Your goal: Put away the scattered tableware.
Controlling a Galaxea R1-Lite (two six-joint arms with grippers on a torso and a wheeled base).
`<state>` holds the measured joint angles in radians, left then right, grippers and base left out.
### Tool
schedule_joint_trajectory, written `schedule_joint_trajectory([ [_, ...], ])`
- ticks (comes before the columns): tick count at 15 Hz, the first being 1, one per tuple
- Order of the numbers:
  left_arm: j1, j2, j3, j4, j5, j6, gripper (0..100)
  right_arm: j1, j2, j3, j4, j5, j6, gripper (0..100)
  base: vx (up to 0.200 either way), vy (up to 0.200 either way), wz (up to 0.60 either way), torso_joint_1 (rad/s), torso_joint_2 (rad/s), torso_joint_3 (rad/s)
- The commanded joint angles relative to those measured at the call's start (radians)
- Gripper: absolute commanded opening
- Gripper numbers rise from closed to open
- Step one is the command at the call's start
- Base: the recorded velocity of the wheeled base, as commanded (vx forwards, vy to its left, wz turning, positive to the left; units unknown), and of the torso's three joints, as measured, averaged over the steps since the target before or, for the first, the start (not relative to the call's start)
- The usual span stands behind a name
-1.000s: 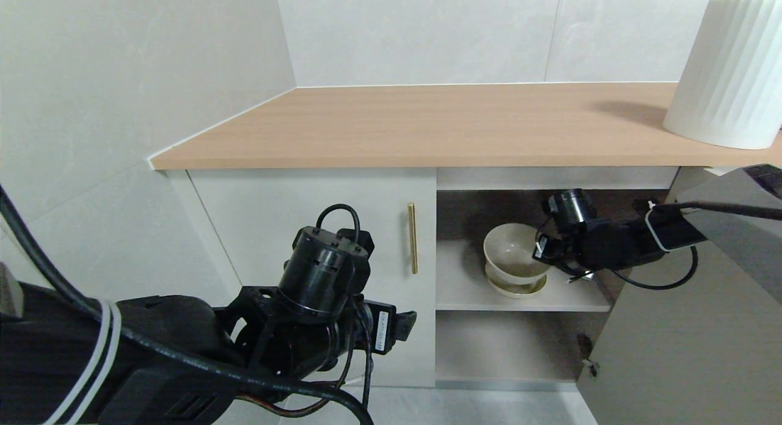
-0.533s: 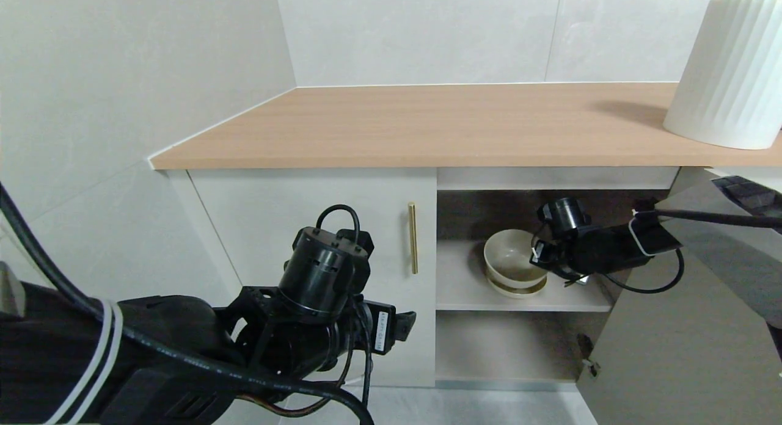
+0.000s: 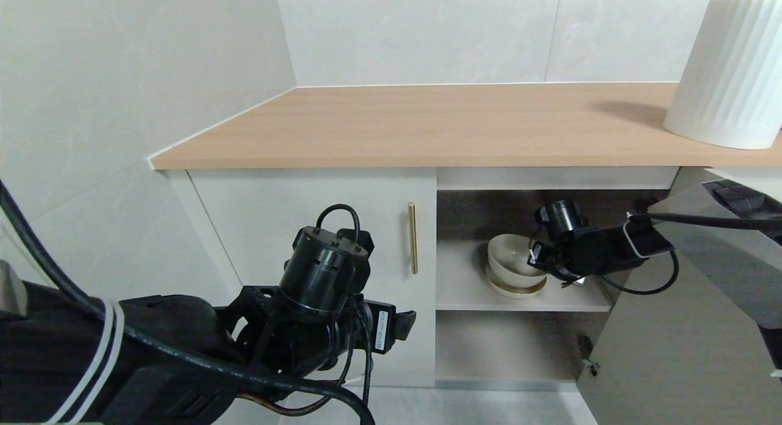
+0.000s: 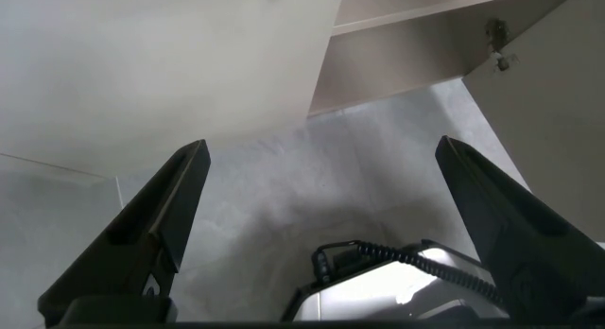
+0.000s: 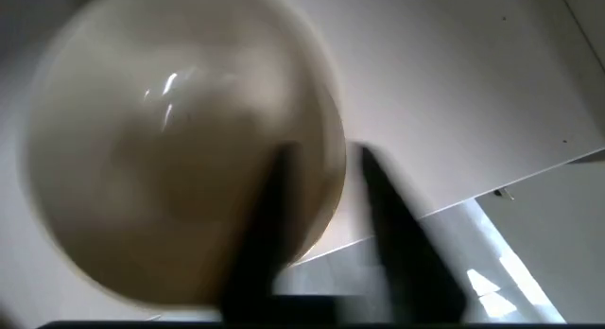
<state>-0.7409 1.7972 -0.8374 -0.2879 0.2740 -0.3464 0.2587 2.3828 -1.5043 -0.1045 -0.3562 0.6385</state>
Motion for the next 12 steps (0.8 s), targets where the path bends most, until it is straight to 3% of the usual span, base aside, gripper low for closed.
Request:
schedule_joint_trajectory([
  [1, 0.001, 0.002, 0.000, -0.001, 0.001, 0.000, 100, 0.004, -0.002, 0.001, 0.000, 0.002, 0.000, 100, 0.000, 0.000, 0.00, 0.000, 0.00, 0.000],
  [5, 0.008, 0.001, 0.001, 0.001, 0.001, 0.000, 100, 0.036, -0.083, 0.075, 0.006, 0.006, 0.001, 100, 0.000, 0.000, 0.00, 0.000, 0.00, 0.000],
  [7, 0.018, -0.013, 0.006, 0.001, 0.002, -0.002, 100, 0.066, -0.201, 0.190, 0.006, 0.054, -0.002, 100, 0.000, 0.000, 0.00, 0.000, 0.00, 0.000],
  [9, 0.031, -0.059, 0.023, 0.004, 0.002, -0.026, 100, 0.103, -0.364, 0.337, 0.008, 0.111, -0.010, 100, 0.000, 0.000, 0.00, 0.000, 0.00, 0.000],
  [12, 0.057, -0.157, 0.086, 0.006, 0.002, -0.031, 100, 0.162, -0.608, 0.549, 0.011, 0.132, -0.095, 100, 0.000, 0.000, 0.00, 0.000, 0.00, 0.000],
])
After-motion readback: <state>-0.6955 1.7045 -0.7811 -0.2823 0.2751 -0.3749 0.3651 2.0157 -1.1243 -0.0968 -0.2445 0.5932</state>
